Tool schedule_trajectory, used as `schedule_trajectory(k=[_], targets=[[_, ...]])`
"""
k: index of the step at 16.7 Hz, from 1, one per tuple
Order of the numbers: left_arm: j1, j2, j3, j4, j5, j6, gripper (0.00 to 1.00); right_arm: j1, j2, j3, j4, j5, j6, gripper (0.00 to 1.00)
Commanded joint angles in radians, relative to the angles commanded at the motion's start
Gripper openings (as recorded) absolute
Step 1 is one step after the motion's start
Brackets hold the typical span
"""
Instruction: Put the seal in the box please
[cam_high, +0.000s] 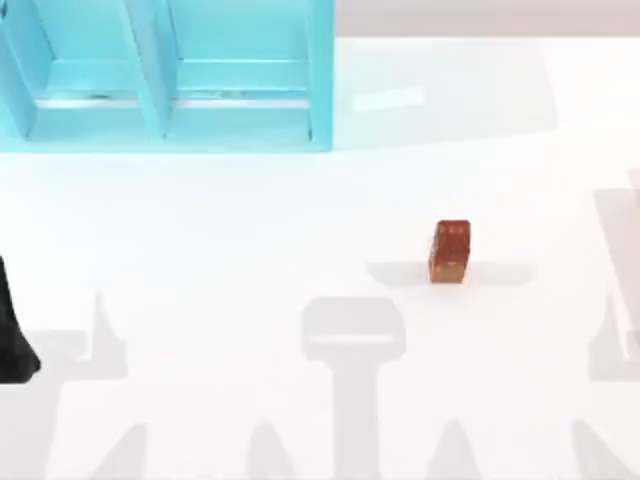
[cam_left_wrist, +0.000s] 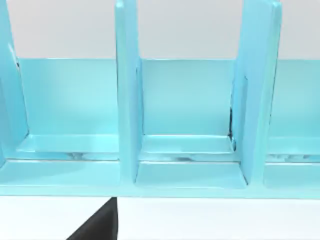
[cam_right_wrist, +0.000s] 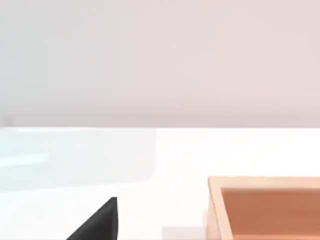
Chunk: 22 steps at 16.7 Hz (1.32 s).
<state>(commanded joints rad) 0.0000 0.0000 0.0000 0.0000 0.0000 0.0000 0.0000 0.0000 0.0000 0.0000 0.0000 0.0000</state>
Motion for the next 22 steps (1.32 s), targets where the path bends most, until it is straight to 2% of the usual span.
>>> schedule_trajectory(k=[5,9,14,22], targets=[[0.000,0.000,0.000,0.000,0.000,0.000,1.00,0.017,0.057,0.054,-0.043,-0.007,0.030,1.00],[0.000,0.000,0.000,0.000,0.000,0.000,1.00,0.068,0.260,0.243,-0.197,-0.018,0.121,1.00],[0.000,0.000,0.000,0.000,0.000,0.000,1.00,0.155,0.662,0.628,-0.495,-0.018,0.265,1.00],[0.000,0.000,0.000,0.000,0.000,0.000,1.00,0.325,1.471,1.368,-1.002,-0.011,0.442,1.00]])
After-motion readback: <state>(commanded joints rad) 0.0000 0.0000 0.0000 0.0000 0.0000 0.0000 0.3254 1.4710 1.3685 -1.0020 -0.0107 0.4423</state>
